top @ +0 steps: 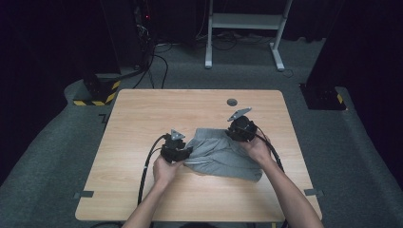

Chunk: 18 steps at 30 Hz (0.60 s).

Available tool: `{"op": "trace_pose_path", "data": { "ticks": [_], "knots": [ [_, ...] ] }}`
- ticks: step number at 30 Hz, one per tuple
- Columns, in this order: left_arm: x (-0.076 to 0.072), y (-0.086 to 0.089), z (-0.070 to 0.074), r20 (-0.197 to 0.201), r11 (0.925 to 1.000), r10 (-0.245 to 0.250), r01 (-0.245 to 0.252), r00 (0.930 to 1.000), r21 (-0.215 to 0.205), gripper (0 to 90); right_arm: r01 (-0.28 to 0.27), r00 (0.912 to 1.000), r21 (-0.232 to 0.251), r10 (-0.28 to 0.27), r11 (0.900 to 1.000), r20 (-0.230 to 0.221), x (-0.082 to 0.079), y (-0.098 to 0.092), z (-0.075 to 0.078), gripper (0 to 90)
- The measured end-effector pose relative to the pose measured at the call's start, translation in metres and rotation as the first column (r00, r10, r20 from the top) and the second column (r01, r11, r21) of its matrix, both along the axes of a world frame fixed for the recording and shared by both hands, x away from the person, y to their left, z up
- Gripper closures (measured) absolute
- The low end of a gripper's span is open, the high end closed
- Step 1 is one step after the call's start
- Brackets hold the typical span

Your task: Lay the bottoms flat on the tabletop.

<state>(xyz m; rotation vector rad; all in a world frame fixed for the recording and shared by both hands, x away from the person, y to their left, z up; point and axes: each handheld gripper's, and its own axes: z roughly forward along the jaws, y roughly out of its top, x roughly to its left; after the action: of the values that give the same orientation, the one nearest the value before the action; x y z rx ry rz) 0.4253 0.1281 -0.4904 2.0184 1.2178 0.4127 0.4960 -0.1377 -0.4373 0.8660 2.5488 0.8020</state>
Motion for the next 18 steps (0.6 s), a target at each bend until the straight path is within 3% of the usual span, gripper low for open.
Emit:
{"op": "trace_pose_path", "data": {
  "ticks": [3,6,7,12,13,14,18],
  "knots": [
    [-0.001,0.001,0.002,0.013,1.0000,0.003,-0.003,0.9999,0.000,58.4,0.065,0.9962,0.001,-0.064,0.998,-0.058,0.018,-0.007,-0.016,68.3],
    [-0.003,0.002,0.004,0.024,1.0000,0.005,-0.005,0.9997,0.000,56.8,0.073,0.9969,0.021,-0.073,0.997,-0.031,0.020,-0.014,-0.015,62.6],
    [-0.003,0.003,0.005,0.029,1.0000,0.004,-0.005,0.9996,0.004,56.3,0.073,0.9973,0.037,-0.074,0.997,0.006,0.016,-0.016,-0.010,61.1],
    [-0.007,0.000,0.011,0.053,0.9998,-0.005,0.006,0.9986,-0.020,54.0,0.050,0.9928,0.145,-0.065,0.988,0.101,-0.007,-0.031,0.021,61.4],
    [-0.008,-0.002,0.012,0.050,0.9997,-0.013,0.014,0.9987,-0.018,52.8,0.028,0.9913,0.186,-0.051,0.982,0.121,-0.021,-0.036,0.030,63.8],
    [-0.008,-0.004,0.013,0.050,0.9995,-0.023,0.024,0.9985,-0.018,52.8,0.028,0.9913,0.186,-0.051,0.982,0.121,-0.021,-0.036,0.030,63.8],
    [-0.009,-0.015,0.017,0.053,0.9974,-0.059,0.061,0.9969,-0.038,50.1,-0.011,0.9912,0.193,-0.015,0.981,0.131,-0.054,-0.041,0.029,66.5]
  ]
}}
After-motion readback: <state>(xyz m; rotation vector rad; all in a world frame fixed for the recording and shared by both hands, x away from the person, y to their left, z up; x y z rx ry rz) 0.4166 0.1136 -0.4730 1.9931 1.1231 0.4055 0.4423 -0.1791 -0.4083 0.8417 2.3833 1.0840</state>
